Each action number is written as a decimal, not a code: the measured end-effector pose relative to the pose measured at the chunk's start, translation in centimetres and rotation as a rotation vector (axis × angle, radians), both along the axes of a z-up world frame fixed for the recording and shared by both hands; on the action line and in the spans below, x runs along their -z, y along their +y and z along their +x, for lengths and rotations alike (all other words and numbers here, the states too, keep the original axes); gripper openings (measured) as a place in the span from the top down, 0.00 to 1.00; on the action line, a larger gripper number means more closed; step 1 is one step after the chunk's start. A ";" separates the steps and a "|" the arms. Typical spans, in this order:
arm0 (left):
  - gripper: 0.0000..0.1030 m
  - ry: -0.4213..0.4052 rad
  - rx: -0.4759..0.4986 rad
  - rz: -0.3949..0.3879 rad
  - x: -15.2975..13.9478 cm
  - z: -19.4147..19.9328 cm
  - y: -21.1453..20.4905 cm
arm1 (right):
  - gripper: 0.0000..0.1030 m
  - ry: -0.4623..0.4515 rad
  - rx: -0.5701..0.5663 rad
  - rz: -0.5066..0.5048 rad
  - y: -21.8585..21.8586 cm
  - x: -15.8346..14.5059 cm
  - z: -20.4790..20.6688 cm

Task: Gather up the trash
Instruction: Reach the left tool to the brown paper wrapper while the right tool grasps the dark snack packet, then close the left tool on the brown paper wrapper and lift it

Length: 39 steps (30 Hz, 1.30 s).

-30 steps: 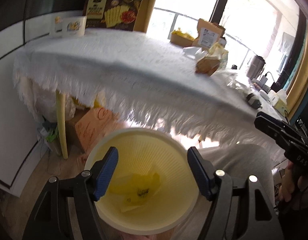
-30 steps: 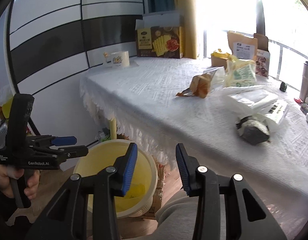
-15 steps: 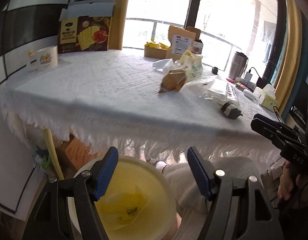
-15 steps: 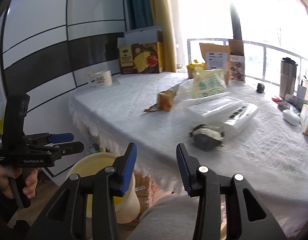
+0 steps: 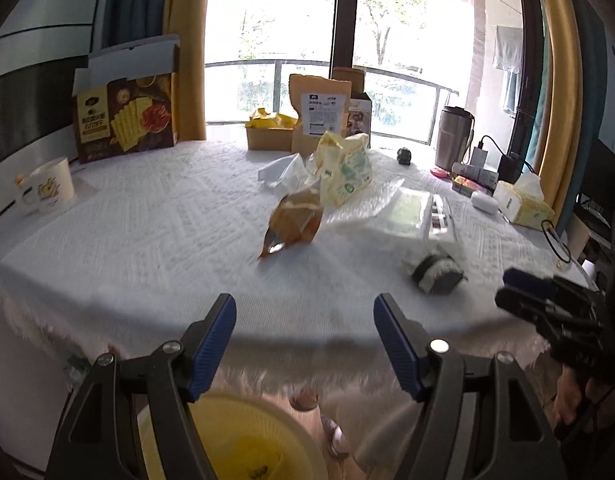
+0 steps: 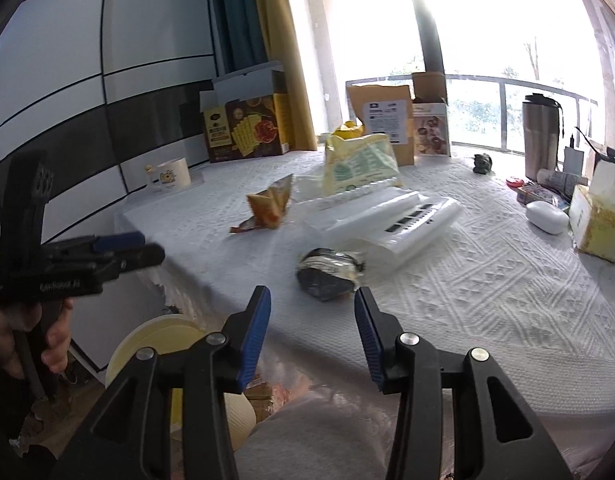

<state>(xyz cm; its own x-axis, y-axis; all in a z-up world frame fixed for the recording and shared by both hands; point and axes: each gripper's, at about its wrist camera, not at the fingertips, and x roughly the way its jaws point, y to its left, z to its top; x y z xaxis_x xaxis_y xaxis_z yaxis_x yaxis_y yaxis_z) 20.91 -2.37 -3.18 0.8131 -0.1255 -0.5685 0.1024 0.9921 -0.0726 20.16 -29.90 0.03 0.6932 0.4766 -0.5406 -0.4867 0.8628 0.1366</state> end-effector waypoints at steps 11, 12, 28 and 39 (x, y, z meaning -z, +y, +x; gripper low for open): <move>0.31 0.029 0.003 -0.010 1.0 3.3 -0.1 | 0.39 0.029 -0.005 0.014 1.7 1.3 4.0; 0.31 0.030 0.001 -0.013 1.2 3.4 0.1 | 0.39 0.032 -0.007 0.009 2.2 1.4 4.4; 0.31 0.034 0.007 -0.025 1.9 6.4 1.7 | 0.71 0.081 0.073 -0.029 3.7 3.2 8.6; 0.31 0.024 0.041 -0.092 1.5 11.0 0.7 | 0.76 0.020 0.094 0.018 0.2 1.3 7.6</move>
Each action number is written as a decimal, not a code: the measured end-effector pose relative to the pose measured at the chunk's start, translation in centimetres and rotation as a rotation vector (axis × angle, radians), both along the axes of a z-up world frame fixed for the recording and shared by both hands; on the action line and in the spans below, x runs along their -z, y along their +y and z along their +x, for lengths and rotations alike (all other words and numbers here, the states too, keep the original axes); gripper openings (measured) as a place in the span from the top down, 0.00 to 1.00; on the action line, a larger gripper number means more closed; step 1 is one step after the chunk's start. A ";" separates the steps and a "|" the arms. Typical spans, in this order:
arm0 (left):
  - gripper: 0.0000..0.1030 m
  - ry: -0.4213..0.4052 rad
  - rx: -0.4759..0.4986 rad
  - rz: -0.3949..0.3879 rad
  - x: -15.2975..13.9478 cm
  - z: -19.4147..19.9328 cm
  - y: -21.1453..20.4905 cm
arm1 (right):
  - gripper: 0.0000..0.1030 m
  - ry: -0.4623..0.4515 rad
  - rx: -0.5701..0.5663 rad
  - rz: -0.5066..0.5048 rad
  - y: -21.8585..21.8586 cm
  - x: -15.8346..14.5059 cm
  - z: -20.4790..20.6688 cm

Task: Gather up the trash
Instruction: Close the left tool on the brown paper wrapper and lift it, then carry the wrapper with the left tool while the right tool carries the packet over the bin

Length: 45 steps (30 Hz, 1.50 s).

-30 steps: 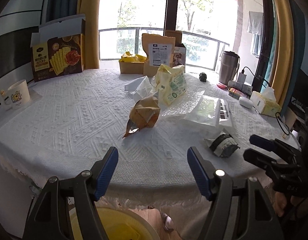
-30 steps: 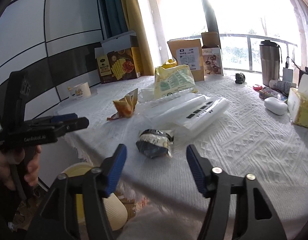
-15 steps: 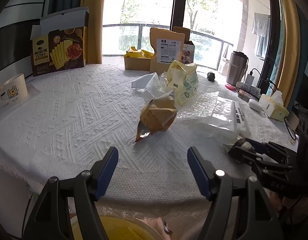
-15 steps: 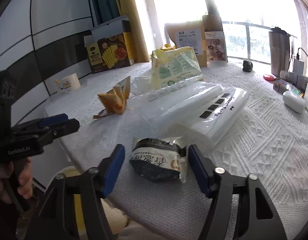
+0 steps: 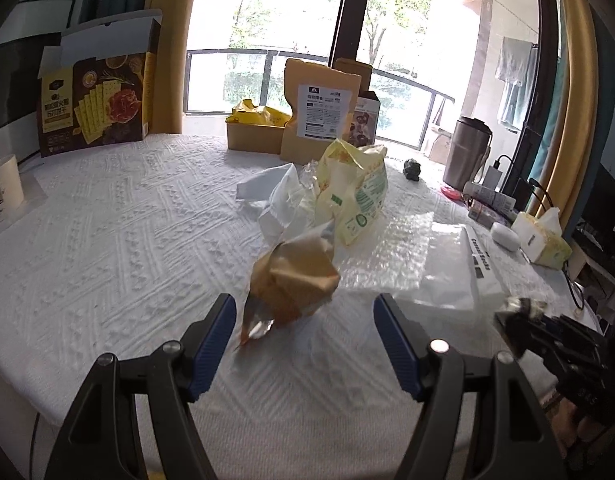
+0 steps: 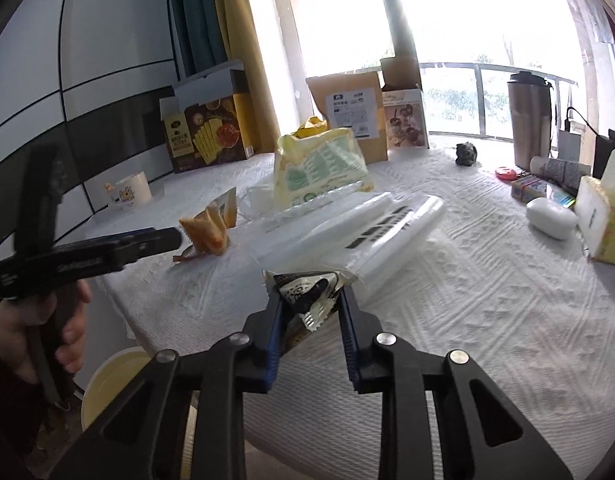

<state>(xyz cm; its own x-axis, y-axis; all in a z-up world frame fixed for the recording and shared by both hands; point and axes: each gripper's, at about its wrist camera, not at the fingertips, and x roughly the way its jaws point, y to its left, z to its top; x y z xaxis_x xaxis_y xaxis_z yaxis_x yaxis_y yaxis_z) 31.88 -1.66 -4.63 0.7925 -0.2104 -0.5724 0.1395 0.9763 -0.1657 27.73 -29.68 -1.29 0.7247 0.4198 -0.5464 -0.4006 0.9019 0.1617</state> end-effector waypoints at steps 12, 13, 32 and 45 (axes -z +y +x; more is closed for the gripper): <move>0.54 0.038 0.021 0.067 1.2 4.0 -1.6 | 0.76 0.027 0.022 0.035 -2.8 -0.1 -0.2; 0.55 0.038 0.033 0.072 1.2 3.9 -1.8 | 0.76 0.030 0.018 0.035 -2.6 0.0 -0.4; 0.61 -0.076 0.061 0.090 -2.3 -4.6 -1.4 | 0.76 0.006 -0.033 0.019 -0.1 -2.0 -5.6; 0.61 -0.126 0.011 0.068 -3.9 -11.9 2.1 | 0.76 -0.031 -0.092 0.000 2.9 -3.9 -8.7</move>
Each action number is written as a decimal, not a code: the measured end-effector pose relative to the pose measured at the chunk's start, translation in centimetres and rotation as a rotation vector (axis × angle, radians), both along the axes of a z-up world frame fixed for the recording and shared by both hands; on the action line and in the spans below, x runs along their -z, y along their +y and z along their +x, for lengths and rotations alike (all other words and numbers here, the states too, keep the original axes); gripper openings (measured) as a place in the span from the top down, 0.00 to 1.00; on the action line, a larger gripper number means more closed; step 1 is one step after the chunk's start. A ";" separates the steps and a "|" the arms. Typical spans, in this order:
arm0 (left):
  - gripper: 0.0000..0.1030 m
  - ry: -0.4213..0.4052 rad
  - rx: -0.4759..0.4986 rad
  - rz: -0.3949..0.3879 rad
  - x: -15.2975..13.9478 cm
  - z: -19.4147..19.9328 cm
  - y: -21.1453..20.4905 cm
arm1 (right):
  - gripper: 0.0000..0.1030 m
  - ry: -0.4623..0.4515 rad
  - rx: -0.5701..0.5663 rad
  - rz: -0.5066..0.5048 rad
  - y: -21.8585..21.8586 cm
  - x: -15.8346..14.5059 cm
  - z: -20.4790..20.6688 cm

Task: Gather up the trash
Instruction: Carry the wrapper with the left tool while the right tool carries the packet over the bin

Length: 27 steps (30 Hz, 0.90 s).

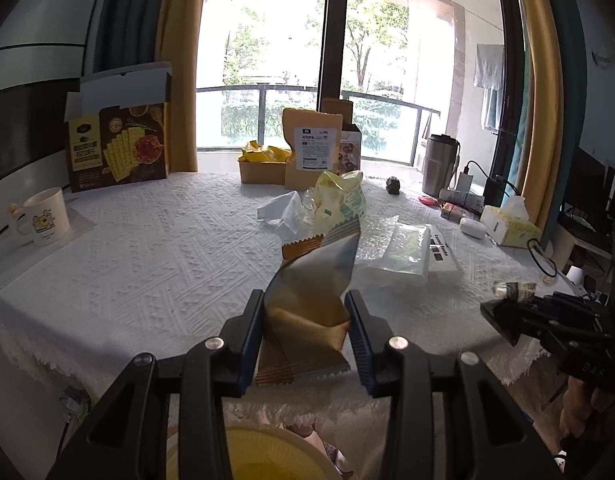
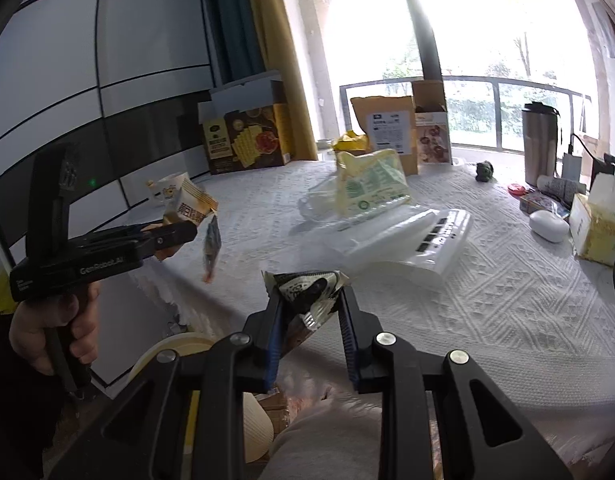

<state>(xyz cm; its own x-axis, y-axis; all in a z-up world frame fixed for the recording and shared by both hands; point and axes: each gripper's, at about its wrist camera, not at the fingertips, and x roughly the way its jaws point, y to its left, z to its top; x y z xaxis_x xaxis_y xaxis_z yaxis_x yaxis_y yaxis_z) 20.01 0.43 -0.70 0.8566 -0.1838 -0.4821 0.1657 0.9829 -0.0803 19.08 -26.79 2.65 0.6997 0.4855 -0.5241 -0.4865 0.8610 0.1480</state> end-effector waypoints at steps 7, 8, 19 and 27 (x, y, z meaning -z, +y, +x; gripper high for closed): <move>0.61 0.009 -0.015 -0.027 0.3 -3.8 2.1 | 0.76 -0.003 -0.046 -0.018 2.5 -0.2 -1.2; 0.61 0.017 -0.018 -0.030 0.6 -4.3 2.5 | 0.76 -0.001 -0.054 -0.022 3.0 -0.1 -1.4; 0.61 0.150 -0.052 -0.138 5.2 -8.2 7.1 | 0.76 0.018 -0.142 -0.059 8.0 0.6 -2.5; 0.58 0.223 -0.103 -0.180 8.5 -8.3 8.8 | 0.76 0.044 -0.193 -0.091 11.1 1.5 -2.7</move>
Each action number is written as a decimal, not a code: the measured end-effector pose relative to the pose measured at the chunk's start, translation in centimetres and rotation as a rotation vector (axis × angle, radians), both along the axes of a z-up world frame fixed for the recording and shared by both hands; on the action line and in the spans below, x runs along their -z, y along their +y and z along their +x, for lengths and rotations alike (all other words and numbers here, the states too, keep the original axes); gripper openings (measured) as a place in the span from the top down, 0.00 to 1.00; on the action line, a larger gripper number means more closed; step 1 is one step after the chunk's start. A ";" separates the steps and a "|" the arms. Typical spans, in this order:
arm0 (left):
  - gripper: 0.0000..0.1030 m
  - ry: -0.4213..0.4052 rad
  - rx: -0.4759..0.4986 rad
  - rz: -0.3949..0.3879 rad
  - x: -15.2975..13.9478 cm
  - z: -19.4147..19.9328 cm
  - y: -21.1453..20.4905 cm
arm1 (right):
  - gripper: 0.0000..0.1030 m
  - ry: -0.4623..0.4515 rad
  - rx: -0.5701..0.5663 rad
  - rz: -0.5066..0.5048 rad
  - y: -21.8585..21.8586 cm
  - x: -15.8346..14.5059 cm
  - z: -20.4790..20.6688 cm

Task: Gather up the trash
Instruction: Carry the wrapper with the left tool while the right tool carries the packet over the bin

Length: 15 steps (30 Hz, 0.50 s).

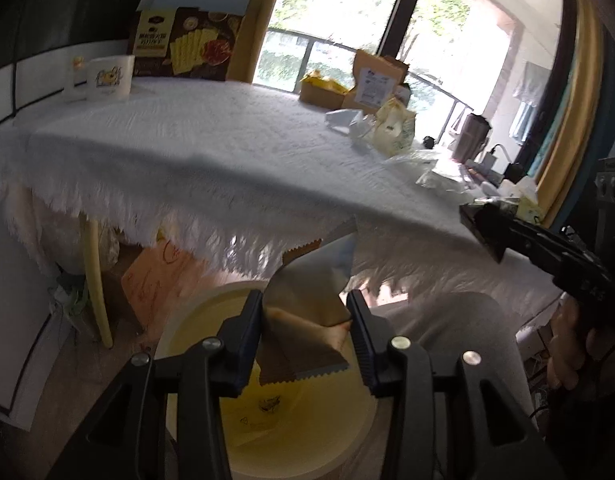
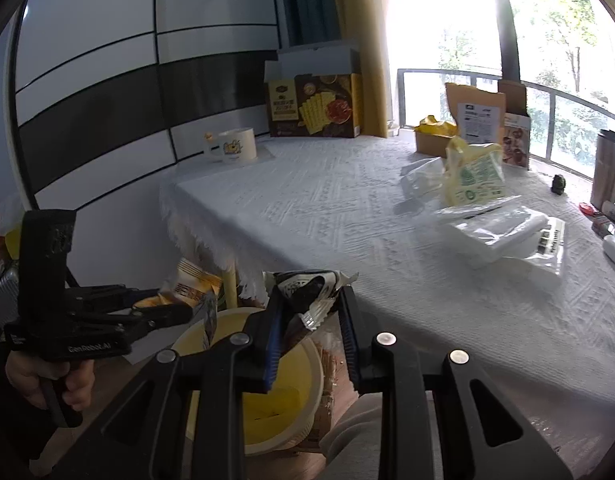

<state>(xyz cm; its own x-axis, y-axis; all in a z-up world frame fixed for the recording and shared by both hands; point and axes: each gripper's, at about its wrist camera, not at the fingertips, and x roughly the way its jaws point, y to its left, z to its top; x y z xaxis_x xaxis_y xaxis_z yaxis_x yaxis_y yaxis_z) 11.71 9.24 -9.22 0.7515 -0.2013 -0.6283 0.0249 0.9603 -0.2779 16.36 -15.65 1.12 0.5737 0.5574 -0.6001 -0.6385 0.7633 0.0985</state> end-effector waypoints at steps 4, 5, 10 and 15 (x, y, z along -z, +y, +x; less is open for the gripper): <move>0.50 0.040 -0.040 -0.010 1.3 0.3 1.0 | 0.76 0.015 -0.023 -0.021 1.4 0.7 0.1; 0.45 0.045 -0.048 -0.016 1.5 0.3 1.3 | 0.76 0.018 -0.027 -0.025 1.6 0.9 0.1; 0.35 0.050 -0.084 -0.042 2.0 -0.1 3.1 | 0.76 0.046 -0.052 -0.038 3.4 2.0 0.5; 0.35 0.034 -0.124 -0.045 1.9 -0.7 4.7 | 0.76 0.081 -0.096 -0.057 5.4 3.5 0.6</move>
<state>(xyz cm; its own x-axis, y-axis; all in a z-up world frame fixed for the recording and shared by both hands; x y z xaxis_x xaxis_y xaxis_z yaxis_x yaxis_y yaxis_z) 10.98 13.95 -11.08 0.7507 -0.1370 -0.6463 -0.1031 0.9420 -0.3194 16.97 -10.25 -2.34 0.4676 0.5708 -0.6749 -0.7006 0.7049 0.1108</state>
